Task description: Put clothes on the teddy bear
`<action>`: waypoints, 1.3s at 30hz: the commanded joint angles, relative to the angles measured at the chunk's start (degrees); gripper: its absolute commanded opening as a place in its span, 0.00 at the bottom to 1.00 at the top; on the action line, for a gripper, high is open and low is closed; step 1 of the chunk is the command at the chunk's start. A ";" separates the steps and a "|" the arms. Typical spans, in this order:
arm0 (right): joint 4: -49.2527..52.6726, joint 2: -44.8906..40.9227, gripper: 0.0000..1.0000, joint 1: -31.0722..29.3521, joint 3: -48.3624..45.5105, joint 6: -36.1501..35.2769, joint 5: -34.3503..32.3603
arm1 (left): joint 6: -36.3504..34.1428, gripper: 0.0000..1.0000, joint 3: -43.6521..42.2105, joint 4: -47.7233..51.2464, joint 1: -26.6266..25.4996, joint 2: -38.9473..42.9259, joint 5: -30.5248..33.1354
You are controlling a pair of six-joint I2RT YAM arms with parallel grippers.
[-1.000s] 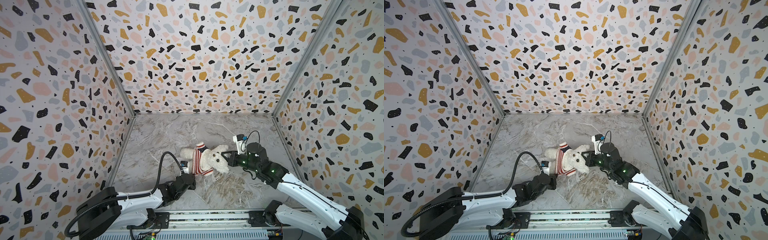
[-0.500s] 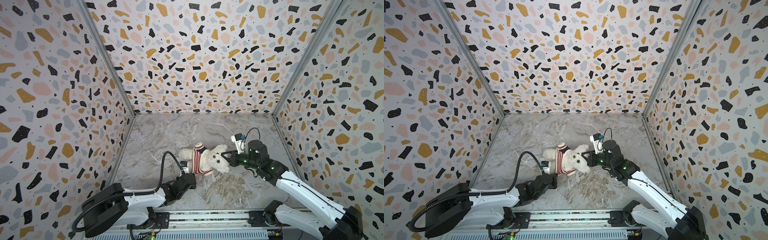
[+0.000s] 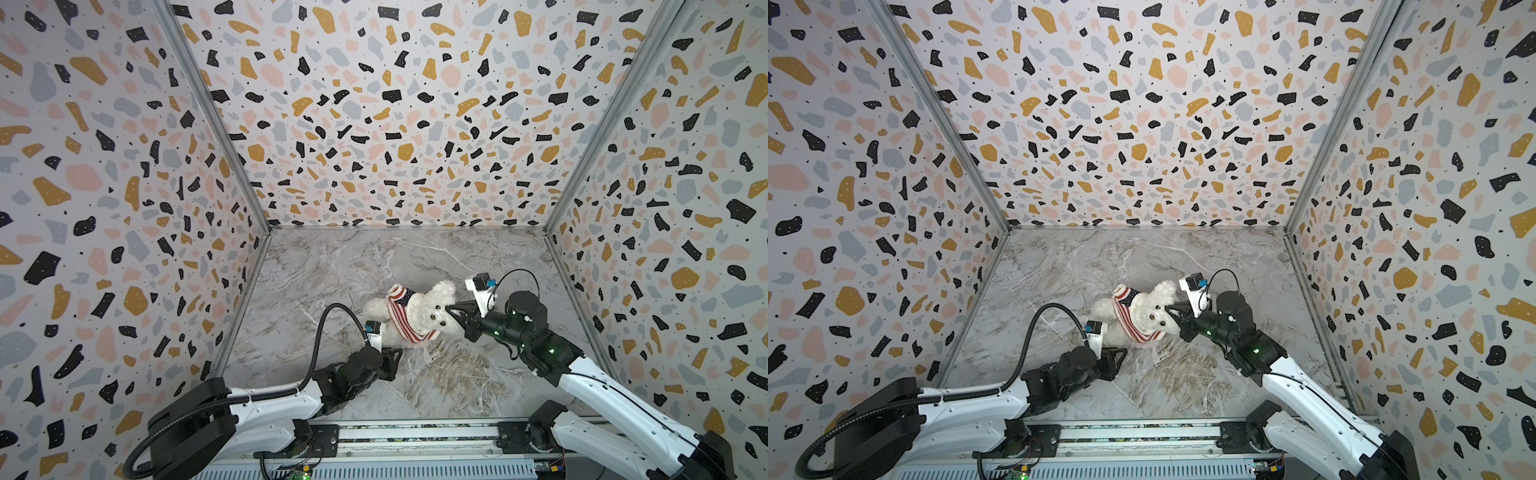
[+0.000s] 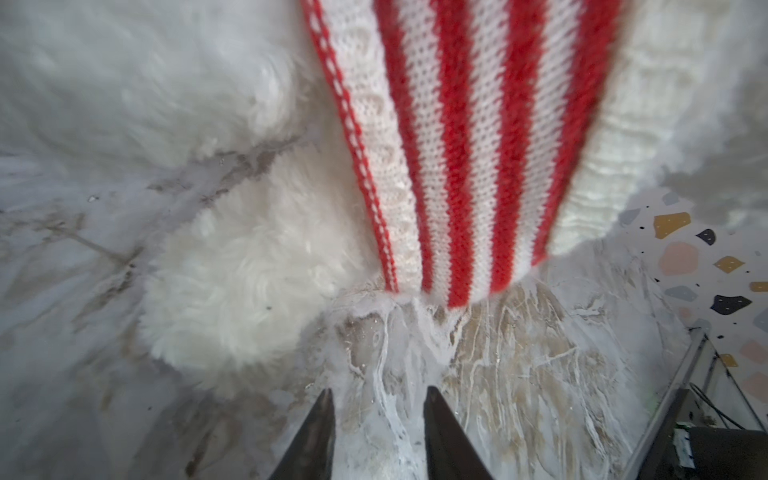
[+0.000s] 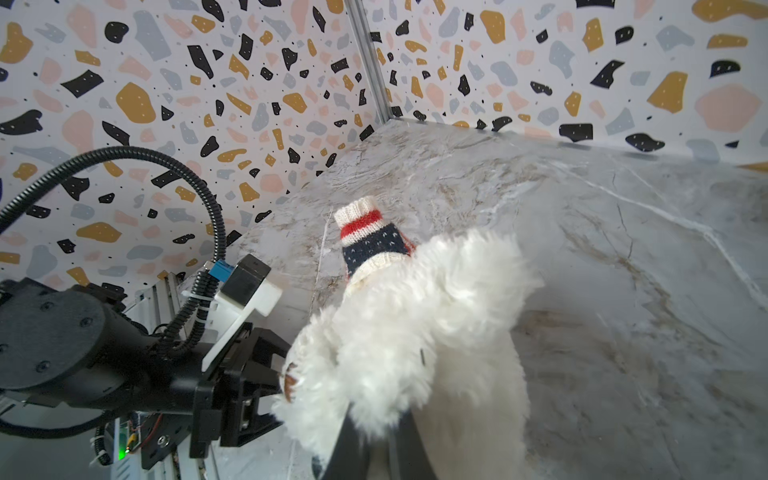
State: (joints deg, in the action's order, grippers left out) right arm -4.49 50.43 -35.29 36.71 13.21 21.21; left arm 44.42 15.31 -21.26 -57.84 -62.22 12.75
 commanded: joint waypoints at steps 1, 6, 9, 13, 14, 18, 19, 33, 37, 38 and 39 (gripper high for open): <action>-8.52 -0.76 0.00 0.28 -0.75 -11.05 2.34 | -2.03 0.41 -1.07 3.55 0.27 4.83 -2.11; -13.09 -0.99 0.00 0.35 -3.34 -21.11 4.60 | -0.98 0.40 -0.71 13.44 0.34 16.71 0.06; -16.97 -1.85 0.00 0.14 -6.48 -28.69 9.97 | -0.29 0.37 1.61 20.05 1.68 22.04 0.19; -21.85 -2.45 0.00 0.04 -10.22 -35.01 13.82 | -0.64 0.35 7.51 27.50 4.10 25.24 -1.71; -21.96 -2.17 0.00 0.04 -10.43 -36.26 14.73 | -0.89 0.33 9.24 28.98 4.69 25.64 -2.22; -21.52 -1.31 0.00 -0.03 -10.25 -38.78 17.08 | -2.68 0.24 15.14 33.83 6.45 26.27 -3.05; -21.55 -1.30 0.00 0.04 -10.25 -38.95 17.19 | -3.21 0.21 16.47 35.10 6.59 26.11 -2.71; -19.22 -0.84 0.00 -1.98 -9.51 -42.14 17.74 | -3.86 0.42 17.92 35.13 17.58 25.07 -10.09; -17.91 0.06 0.00 -5.38 -9.07 -45.03 13.18 | -4.55 0.53 17.26 32.57 17.85 21.91 -13.27; -17.69 0.18 0.00 -6.15 -8.96 -45.74 12.09 | -4.86 0.55 16.92 32.70 17.85 21.26 -13.09; -17.40 0.42 0.00 -7.10 -8.85 -46.65 10.63 | -5.41 0.58 16.40 32.98 17.86 20.40 -12.72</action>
State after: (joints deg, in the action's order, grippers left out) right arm -22.26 50.74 -40.56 25.36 -30.50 35.09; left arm 40.86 33.28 13.80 -40.23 -40.16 2.59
